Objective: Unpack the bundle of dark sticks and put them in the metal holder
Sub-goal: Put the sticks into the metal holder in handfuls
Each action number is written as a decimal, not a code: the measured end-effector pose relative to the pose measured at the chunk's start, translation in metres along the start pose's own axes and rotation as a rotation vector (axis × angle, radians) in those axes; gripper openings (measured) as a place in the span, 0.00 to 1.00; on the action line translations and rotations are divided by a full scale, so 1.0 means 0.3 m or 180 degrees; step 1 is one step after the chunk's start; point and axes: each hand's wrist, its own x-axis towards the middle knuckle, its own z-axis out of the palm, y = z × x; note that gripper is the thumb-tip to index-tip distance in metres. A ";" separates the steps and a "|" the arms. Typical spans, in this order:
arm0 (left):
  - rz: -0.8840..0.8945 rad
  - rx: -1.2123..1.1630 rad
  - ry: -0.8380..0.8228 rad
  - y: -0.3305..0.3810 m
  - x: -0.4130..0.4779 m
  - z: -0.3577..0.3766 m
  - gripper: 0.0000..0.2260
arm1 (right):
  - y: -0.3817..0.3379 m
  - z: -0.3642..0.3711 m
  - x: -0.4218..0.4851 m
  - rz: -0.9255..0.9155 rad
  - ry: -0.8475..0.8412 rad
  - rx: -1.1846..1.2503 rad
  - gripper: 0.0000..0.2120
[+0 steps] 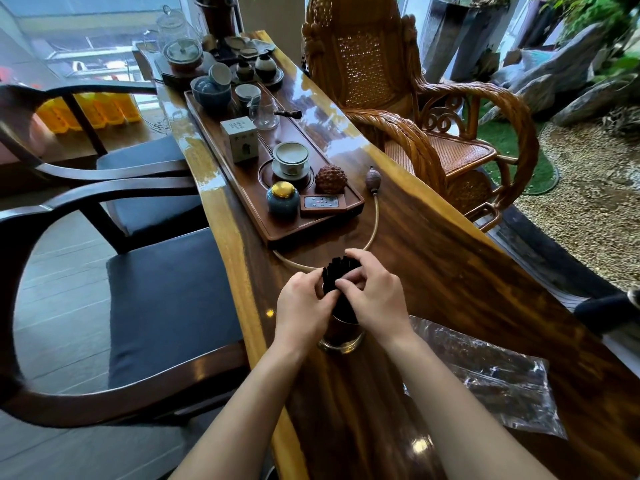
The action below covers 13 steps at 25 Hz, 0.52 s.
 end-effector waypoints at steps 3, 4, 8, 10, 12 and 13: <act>-0.0009 0.0044 0.0113 0.005 -0.003 0.015 0.11 | 0.025 -0.036 -0.049 -0.0183 0.0362 0.0282 0.15; -0.0022 0.0065 0.0131 0.006 -0.005 0.018 0.12 | 0.042 -0.052 -0.074 -0.0220 0.0612 0.0286 0.11; -0.0094 0.0198 0.0162 -0.004 -0.019 0.028 0.12 | 0.132 -0.104 -0.159 0.0595 0.0932 0.0068 0.11; -0.0112 0.0253 0.0188 -0.004 -0.023 0.035 0.12 | 0.143 -0.100 -0.134 0.0962 0.0466 -0.0150 0.17; -0.0117 0.0263 0.0203 0.000 -0.017 0.038 0.13 | 0.128 -0.091 -0.077 0.0791 0.0322 -0.0333 0.17; -0.0109 0.0261 0.0204 0.003 -0.014 0.038 0.13 | 0.118 -0.090 -0.044 0.0691 0.0315 -0.0364 0.15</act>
